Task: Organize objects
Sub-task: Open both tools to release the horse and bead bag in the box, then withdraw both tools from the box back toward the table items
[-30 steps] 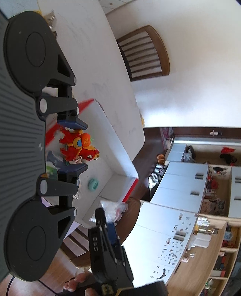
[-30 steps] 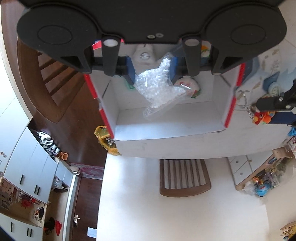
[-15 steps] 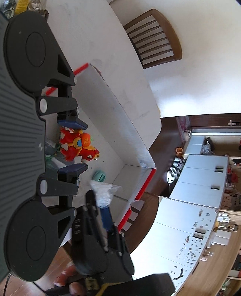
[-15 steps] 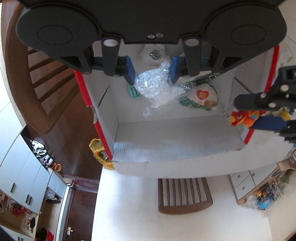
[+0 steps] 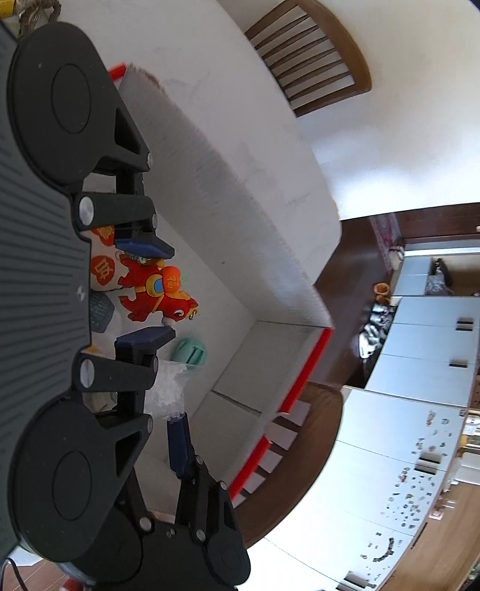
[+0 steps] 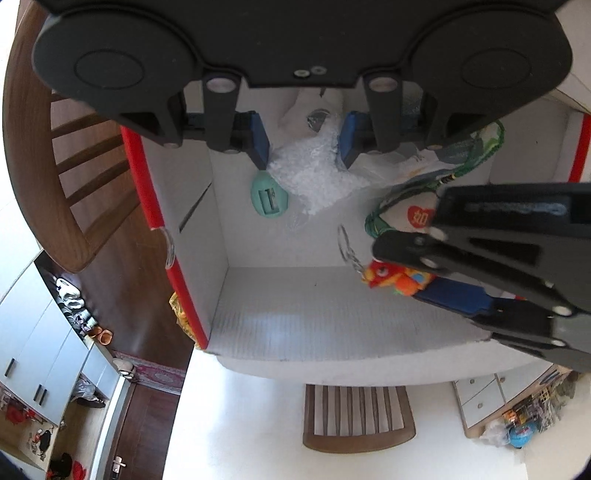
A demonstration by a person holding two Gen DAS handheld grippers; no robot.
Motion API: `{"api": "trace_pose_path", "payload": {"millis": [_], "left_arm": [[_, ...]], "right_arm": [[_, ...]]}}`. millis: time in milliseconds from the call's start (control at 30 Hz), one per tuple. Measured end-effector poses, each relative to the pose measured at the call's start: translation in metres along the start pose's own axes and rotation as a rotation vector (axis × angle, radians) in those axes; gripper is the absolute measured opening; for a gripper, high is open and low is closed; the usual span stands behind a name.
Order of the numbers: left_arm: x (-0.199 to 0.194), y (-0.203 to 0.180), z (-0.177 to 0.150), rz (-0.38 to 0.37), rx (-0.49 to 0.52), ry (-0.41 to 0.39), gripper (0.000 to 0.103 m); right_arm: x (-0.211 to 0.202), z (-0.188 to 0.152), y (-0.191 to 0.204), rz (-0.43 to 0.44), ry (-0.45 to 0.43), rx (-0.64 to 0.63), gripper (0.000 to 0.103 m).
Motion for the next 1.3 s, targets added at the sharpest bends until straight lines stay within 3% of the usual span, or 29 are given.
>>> {"api": "trace_pose_path", "payload": {"millis": [300,533,667,1300], "left_arm": [[0.025,0.002,-0.005,-0.013,0.001,0.067,0.04],[0.03,0.005,-0.008,-0.012,0.006,0.08,0.045],[0.025,0.005,-0.007,-0.015,-0.001,0.063,0.061],[-0.043,0.014,-0.033,0.005,-0.056,-0.063,0.062]], "right_arm": [[0.012,-0.003,-0.001,0.012,0.025,-0.005,0.04],[0.013,-0.007,-0.003,0.022,0.021,-0.021,0.051],[0.012,-0.009,-0.004,0.026,0.017,-0.023,0.054],[-0.046,-0.016,0.003,0.069,-0.099,0.02,0.06]]}}
Point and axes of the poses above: each gripper's, at about its wrist camera, not at the fingertips, and x roughly the way its jaws point, y to its left, z to its top, the point moved 3 cm from there along x, roughly the way its jaws point, and after that the axes turned 15 degrees about y, right-handed, at the moved point
